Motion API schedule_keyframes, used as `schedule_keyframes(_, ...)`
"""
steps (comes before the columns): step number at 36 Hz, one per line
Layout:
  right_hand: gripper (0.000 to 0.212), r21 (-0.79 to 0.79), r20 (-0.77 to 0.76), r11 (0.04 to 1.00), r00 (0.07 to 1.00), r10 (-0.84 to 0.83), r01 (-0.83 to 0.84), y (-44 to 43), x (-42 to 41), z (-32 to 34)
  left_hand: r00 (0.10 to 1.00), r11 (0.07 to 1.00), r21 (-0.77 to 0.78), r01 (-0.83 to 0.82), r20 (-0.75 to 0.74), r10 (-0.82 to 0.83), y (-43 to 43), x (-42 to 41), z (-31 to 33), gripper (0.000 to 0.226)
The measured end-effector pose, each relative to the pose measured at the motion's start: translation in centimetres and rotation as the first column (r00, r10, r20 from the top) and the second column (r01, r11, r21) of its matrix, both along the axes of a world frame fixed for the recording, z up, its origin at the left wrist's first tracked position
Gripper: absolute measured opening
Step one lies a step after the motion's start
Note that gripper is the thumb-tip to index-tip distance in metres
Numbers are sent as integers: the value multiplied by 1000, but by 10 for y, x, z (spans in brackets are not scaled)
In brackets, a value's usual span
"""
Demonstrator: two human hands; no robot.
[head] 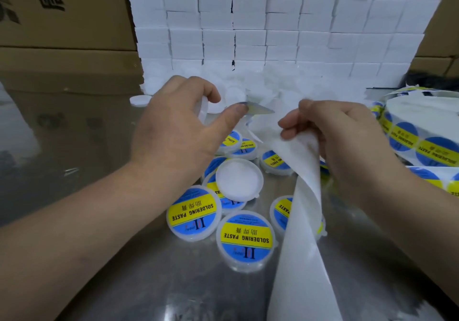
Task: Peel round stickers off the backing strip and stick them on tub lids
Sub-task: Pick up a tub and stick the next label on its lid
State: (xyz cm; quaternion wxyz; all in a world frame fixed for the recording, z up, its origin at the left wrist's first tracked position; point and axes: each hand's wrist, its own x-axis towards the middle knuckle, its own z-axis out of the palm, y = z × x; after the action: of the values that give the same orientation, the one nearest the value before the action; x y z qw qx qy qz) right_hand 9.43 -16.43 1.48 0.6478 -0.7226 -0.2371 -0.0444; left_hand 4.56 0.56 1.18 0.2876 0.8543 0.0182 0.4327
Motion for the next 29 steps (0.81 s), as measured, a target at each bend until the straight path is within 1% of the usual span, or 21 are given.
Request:
schedule_keyframes(2, 33, 2, -12, 1000, 1000, -25, 25, 1, 1, 0, 1000, 999, 50, 3, 12, -3, -1, -1, 0, 29)
schedule_keyframes(4, 31, 9, -22, 999, 999, -44, 44, 2, 0, 0, 1000, 996, 88, 16, 16, -17, -2, -3, 0, 29)
schedule_keyframes(7, 29, -11, -16, 997, 997, -70, 70, 3, -1, -1, 1000, 995, 99, 7, 21, -10, -3, -4, 2, 31)
schedule_keyframes(9, 32, -33, -8, 996, 997, -80, 80, 3, -3, 0, 999, 995, 100, -6, 46, 1, -2, -4, 4, 31)
schedule_keyframes(12, 36, -34, -20, 997, 998, -64, 63, 4, -5, 1, 997, 993, 116, -13, 75, 5, -1, -4, 4, 31)
schedule_keyframes(15, 37, 6, -47, 1000, 999, -8, 8, 6, -8, 2, 996, 986, 168, -4, 86, -11, -2, -5, 3, 43)
schedule_keyframes(18, 30, 109, -88, 994, 996, 21, -11, 6, -9, 2, 994, 980, 201, 2, 103, -23, -3, -5, 3, 46)
schedule_keyframes(22, 15, 123, -75, 992, 997, 26, -17, 6, -10, 3, 992, 968, 252, -4, 122, -27, -1, -4, 2, 47)
schedule_keyframes(24, 16, 113, -67, 993, 997, 23, -15, 5, -9, 3, 993, 963, 270, -8, 119, -25, 0, -4, 2, 44)
schedule_keyframes(27, 16, 70, -14, 997, 1000, -26, 27, 6, -8, 0, 997, 965, 263, -17, 82, -5, -1, -1, 0, 39)
schedule_keyframes(29, 23, 89, 13, 993, 997, -77, 76, 5, -6, 0, 998, 969, 246, -20, 62, 5, 1, 2, -2, 29)
